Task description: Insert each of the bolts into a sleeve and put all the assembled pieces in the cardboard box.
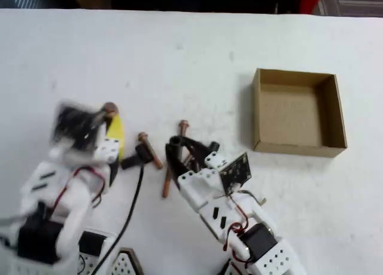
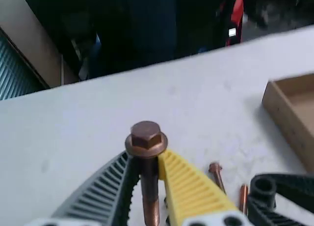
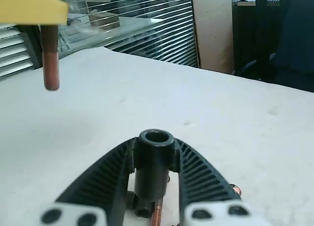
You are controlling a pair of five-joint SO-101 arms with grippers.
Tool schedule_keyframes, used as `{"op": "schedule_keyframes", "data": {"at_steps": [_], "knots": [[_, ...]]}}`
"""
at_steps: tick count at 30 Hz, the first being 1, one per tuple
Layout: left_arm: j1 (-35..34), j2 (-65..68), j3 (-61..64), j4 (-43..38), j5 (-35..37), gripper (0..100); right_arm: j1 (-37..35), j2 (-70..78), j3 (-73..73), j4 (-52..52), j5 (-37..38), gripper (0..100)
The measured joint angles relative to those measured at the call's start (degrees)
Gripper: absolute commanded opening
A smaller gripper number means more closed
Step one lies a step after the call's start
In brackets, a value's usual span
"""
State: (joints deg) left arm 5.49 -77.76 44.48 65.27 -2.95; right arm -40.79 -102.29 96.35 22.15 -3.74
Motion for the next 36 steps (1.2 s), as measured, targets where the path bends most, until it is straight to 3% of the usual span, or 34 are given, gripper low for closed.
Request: {"op": "schedule_keyframes", "data": {"at_steps": [4,9,12,18,31,36], "knots": [[2.64,-4.48,3.6,-4.92,3.87,2,0.09,0.0,0.0,0.0,0.0,1.7],[11.52,-6.59,7.82,-10.81,8.7,2,0.0,0.0,0.0,0.0,0.26,1.7],[16.0,-6.77,9.67,-15.03,9.58,2,0.09,0.0,0.0,0.0,5.19,1.7],[18.55,-6.86,13.1,-22.15,9.85,2,0.09,0.0,0.0,0.0,8.44,1.7],[23.12,-6.77,15.82,-23.21,10.46,2,0.09,0.0,0.0,0.0,13.27,1.7],[23.12,-6.77,17.67,-23.21,16.88,2,0.09,0.0,0.0,0.0,13.27,1.7]]}}
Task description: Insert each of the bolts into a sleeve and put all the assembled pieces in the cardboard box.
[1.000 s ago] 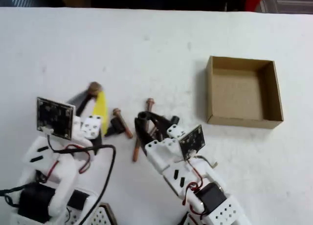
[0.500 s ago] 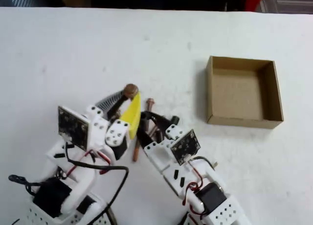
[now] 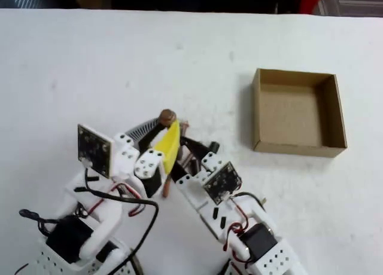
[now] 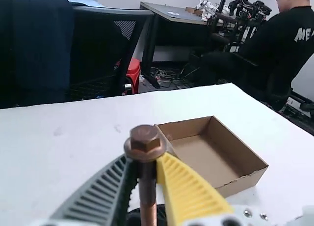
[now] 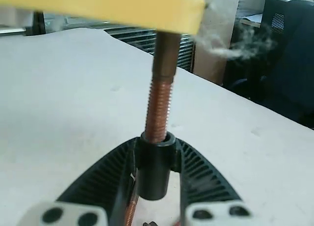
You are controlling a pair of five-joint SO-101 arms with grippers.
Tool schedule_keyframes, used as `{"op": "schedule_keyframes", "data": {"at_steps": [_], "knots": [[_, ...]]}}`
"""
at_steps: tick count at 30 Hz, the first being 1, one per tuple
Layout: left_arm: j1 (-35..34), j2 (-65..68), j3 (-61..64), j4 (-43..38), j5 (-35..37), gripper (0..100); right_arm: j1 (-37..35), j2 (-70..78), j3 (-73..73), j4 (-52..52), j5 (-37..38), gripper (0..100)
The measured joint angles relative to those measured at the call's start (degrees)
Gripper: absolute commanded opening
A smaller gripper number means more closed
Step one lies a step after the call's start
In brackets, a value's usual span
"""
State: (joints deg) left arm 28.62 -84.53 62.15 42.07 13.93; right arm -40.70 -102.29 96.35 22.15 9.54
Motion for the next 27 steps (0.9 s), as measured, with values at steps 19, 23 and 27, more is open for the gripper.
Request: {"op": "schedule_keyframes", "data": {"at_steps": [19,23,27], "knots": [[-5.54,0.0,2.64,-2.73,4.84,2,0.0,0.0,0.0,0.0,0.0,1.7],[-4.75,0.0,3.16,-2.9,4.84,2,0.0,0.0,0.0,0.0,0.0,1.7],[-4.4,0.0,3.16,-2.9,4.84,2,0.0,0.0,0.0,0.0,0.0,1.7]]}}
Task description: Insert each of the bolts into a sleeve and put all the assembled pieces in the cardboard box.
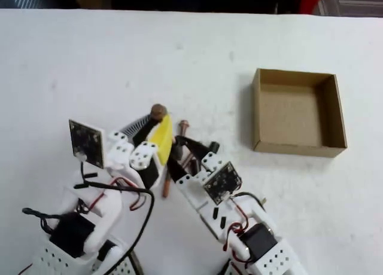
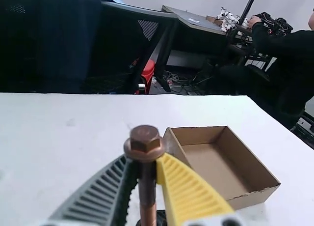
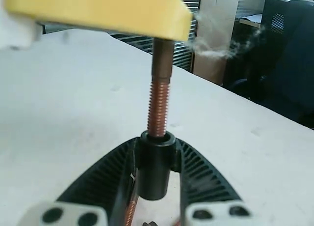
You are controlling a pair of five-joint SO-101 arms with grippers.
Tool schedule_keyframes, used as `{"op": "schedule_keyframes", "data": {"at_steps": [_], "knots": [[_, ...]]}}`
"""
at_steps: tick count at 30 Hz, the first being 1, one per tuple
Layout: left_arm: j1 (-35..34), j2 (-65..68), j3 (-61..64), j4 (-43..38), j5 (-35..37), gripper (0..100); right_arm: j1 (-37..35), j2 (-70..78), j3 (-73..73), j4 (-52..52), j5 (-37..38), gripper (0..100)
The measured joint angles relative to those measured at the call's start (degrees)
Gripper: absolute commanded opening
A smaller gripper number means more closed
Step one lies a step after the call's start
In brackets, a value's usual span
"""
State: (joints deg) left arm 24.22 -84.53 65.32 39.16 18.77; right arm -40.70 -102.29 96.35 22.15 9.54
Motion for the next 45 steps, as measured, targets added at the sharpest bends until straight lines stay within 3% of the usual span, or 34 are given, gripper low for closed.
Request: {"op": "schedule_keyframes", "data": {"at_steps": [21,29,38,45], "knots": [[5.45,0.0,7.91,-0.09,-0.09,3,1.23,0.0,0.0,0.0,0.0,1.7],[5.54,0.0,8.0,-0.09,-5.45,23,1.85,0.0,0.0,0.0,0.0,1.7],[6.07,0.0,8.0,-0.09,-5.01,23,1.85,0.0,0.0,0.0,0.0,1.7],[1.58,-0.35,8.35,0.0,-4.92,23,1.58,0.18,0.0,0.0,0.09,1.7]]}}
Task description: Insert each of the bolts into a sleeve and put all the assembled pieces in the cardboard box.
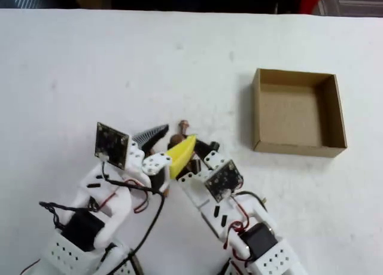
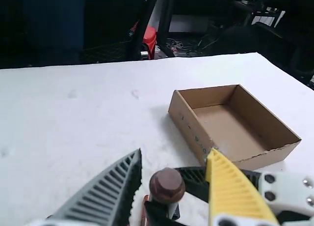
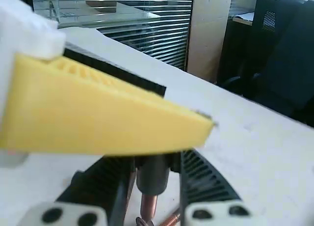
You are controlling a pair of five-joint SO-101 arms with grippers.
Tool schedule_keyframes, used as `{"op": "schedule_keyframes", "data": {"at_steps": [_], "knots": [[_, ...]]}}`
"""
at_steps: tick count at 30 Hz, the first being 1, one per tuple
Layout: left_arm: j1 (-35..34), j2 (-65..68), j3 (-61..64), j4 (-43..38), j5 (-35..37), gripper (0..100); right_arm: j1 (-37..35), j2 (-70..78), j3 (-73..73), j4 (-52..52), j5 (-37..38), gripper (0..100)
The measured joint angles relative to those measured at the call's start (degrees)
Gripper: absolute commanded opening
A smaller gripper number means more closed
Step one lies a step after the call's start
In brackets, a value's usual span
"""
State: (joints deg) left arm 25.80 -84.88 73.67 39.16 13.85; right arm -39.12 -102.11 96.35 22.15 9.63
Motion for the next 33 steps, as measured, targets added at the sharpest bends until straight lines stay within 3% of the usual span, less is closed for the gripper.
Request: {"op": "schedule_keyframes", "data": {"at_steps": [9,17,27,33], "knots": [[-1.32,0.26,0.0,-2.37,-0.44,23,-0.09,-0.09,0.0,0.0,-0.09,1.7],[-8.79,0.26,-7.82,-2.99,-1.76,23,-0.09,-0.09,0.0,0.0,0.09,1.7],[-21.27,-0.7,-23.47,19.52,-1.76,23,7.3,-0.09,0.0,0.0,0.18,1.7],[-29.45,-1.14,-24.88,26.55,-1.76,21,11.96,-0.09,0.0,3.16,0.18,1.7]]}}
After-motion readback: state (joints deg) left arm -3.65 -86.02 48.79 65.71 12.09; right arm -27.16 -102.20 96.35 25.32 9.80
